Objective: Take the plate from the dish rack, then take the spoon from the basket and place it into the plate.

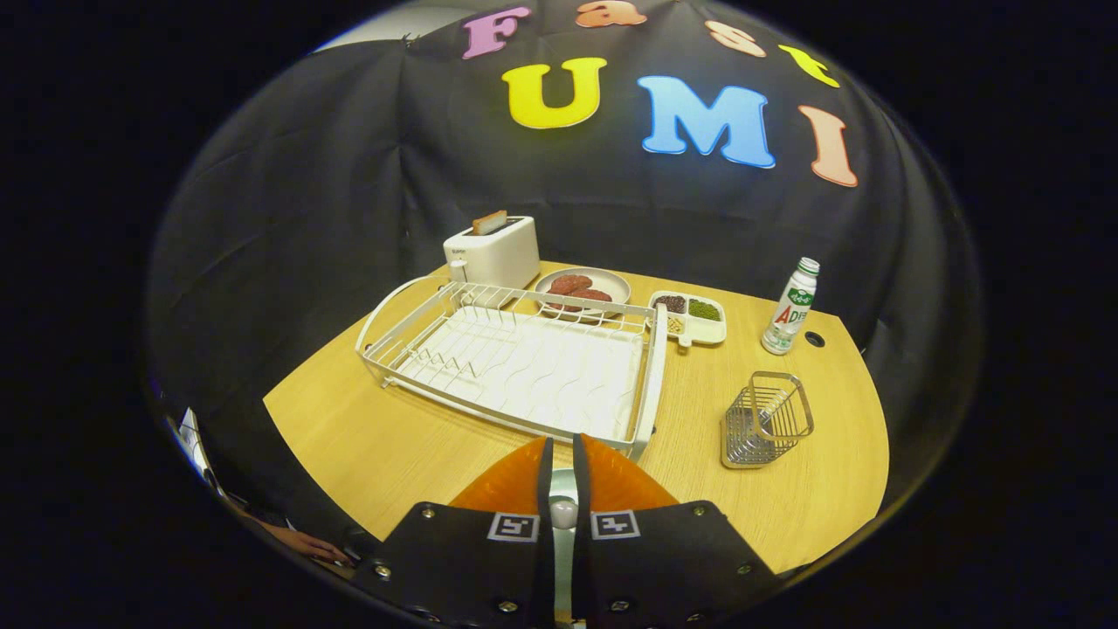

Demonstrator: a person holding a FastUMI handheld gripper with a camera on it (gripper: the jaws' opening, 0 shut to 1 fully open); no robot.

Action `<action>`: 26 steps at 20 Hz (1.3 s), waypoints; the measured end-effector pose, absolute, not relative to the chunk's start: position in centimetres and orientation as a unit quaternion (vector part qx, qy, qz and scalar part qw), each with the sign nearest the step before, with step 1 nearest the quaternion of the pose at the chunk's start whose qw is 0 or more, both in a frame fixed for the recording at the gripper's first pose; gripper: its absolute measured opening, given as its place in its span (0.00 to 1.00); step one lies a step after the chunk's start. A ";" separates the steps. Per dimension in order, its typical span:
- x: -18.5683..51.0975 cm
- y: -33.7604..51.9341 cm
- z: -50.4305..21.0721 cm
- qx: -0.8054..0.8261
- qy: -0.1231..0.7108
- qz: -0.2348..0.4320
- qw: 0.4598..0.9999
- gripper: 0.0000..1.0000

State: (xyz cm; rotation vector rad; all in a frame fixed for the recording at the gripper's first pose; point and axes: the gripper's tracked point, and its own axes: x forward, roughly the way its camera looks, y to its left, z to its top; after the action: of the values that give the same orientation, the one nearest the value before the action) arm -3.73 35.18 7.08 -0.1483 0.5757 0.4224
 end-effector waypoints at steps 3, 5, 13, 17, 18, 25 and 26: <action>-3.6 36.4 6.0 -0.087 0.294 0.226 0.925 0.08; -3.3 35.7 4.9 -0.108 0.307 0.224 0.919 0.14; -1.8 32.2 6.8 -0.074 0.283 0.196 0.936 0.24; -0.3 28.2 11.1 -0.047 0.230 0.152 0.960 0.24; 0.0 27.0 13.1 -0.039 0.209 0.137 0.968 0.24; 1.7 18.2 28.3 0.026 0.017 0.038 0.999 0.96; 1.5 17.1 29.3 0.030 0.004 0.029 0.999 0.95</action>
State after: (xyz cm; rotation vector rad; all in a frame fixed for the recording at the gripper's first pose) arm 1.49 17.13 29.25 0.0600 0.0073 0.0580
